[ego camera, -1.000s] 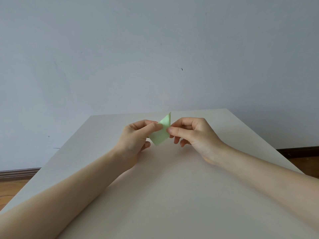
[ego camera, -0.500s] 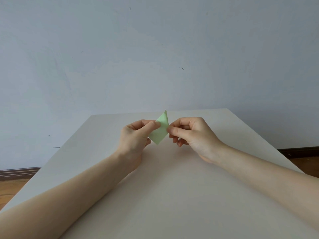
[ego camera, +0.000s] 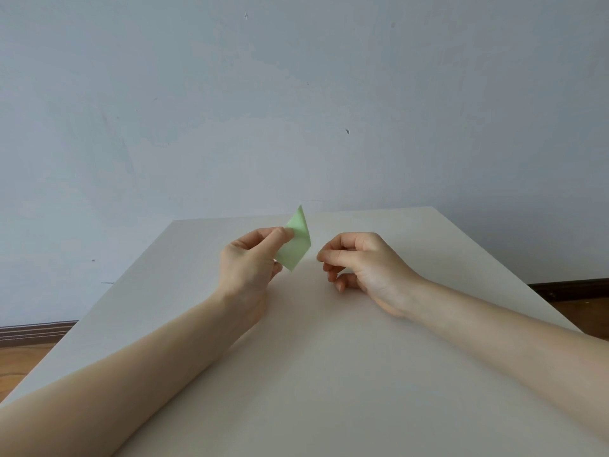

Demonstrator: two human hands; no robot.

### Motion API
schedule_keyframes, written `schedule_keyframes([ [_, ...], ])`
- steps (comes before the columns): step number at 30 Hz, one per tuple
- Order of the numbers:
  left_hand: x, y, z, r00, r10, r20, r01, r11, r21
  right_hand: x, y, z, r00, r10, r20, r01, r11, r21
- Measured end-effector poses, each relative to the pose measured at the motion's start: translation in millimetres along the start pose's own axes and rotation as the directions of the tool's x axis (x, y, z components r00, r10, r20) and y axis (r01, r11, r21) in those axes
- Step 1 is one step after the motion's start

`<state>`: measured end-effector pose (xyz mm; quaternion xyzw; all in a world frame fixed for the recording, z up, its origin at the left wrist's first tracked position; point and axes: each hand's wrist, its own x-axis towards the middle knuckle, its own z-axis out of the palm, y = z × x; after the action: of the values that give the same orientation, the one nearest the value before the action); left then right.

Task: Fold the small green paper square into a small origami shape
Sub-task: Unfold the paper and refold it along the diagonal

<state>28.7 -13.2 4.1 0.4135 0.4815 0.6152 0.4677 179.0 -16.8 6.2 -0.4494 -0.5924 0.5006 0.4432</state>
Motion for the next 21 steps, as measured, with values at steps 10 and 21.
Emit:
schedule_keyframes([
  [10, 1.3, 0.9, -0.9, 0.995, -0.021, 0.098, 0.013, 0.996, 0.086, 0.0, 0.5, -3.7, 0.995, -0.092, -0.032, 0.095, 0.991, 0.096],
  [21, -4.3, 0.4, -1.2, 0.964, 0.05, 0.261, -0.095, 0.982, 0.162, -0.7, -0.6, -6.4, 0.981, -0.187, -0.053, 0.191, 0.978, 0.078],
])
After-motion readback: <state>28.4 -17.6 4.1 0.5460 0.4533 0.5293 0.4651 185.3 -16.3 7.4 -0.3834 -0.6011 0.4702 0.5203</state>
